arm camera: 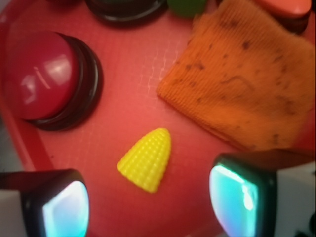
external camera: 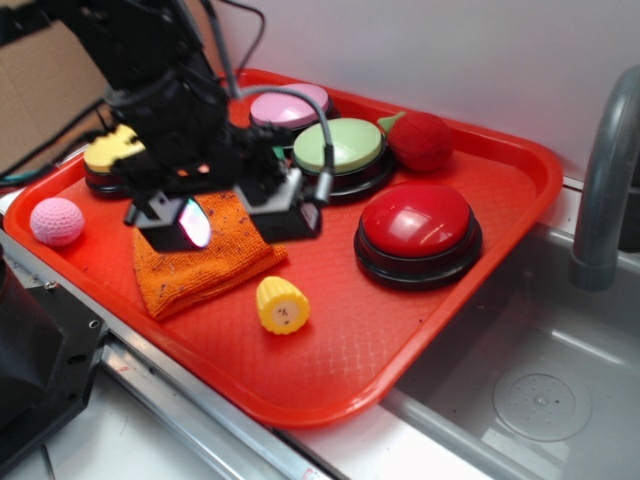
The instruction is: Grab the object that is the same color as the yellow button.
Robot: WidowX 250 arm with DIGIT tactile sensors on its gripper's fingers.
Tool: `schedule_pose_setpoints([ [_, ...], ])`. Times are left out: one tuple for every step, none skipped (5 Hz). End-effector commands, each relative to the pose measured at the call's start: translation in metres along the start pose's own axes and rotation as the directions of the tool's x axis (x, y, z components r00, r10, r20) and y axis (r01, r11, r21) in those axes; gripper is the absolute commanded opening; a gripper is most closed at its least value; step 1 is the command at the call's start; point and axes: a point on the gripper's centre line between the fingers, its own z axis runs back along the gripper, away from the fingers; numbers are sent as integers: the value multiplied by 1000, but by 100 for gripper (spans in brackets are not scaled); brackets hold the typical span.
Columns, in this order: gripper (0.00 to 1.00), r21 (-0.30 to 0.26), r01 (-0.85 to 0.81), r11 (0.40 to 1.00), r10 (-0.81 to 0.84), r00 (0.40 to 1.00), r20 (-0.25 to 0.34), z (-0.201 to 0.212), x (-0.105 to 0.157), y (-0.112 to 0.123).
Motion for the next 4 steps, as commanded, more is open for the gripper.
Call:
schedule_pose_setpoints([
  [100,-9,-151,989,151,988,44,-23,4,-3],
  [100,-5,-137,990,138,990,31,-34,1,-7],
  [100,-2,-141,990,141,990,30,-42,-1,-7],
  [100,-6,-136,991,136,990,46,-46,-1,-10],
])
